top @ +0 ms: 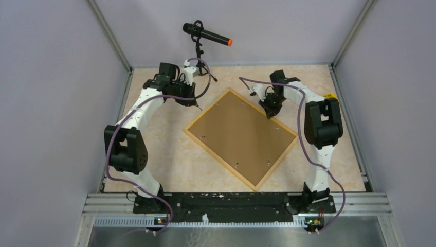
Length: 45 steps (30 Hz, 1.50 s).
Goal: Take the photo out of the frame
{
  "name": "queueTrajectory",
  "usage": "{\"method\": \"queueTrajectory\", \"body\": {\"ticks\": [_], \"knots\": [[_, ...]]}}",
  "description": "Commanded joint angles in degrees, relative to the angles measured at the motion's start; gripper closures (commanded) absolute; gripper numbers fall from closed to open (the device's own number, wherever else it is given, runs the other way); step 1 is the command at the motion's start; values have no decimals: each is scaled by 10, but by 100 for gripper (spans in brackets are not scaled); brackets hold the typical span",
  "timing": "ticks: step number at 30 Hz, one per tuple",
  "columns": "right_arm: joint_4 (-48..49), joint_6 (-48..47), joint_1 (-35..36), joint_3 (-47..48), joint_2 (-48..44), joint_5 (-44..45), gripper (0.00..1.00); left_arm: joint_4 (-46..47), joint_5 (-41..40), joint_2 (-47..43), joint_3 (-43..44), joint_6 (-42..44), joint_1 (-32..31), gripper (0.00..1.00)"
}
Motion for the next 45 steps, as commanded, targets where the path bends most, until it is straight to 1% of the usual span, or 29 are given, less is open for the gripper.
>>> {"method": "queueTrajectory", "body": {"ticks": [1, 6, 9, 11, 15, 20, 26, 34, 37, 45], "knots": [[-1, -168, 43, 52, 35, -17, 100, 8, 33, -32, -16, -15, 15, 100], [20, -223, 81, 74, 50, -12, 100, 4, 41, -25, -13, -9, 26, 100], [35, -229, 95, 91, 65, -4, 100, 1, 65, -21, -11, 9, 26, 100], [34, -221, 103, 117, 78, -3, 100, -3, 67, -17, -12, 23, 21, 100], [39, -193, 106, 139, 88, -3, 100, -35, 29, -13, -13, 65, 5, 100], [57, -183, 105, 115, 83, 17, 100, -29, -23, -20, -42, 88, -9, 100], [69, -177, 105, 90, 68, 15, 100, -15, -86, -5, -58, 97, -39, 100], [72, -173, 105, 81, 62, 16, 100, 10, -133, 13, -60, 104, -58, 100], [74, -171, 105, 79, 62, 17, 100, 17, -135, 15, -65, 108, -64, 100], [80, -170, 104, 73, 61, 25, 100, 7, -158, 12, -82, 126, -79, 100]]}}
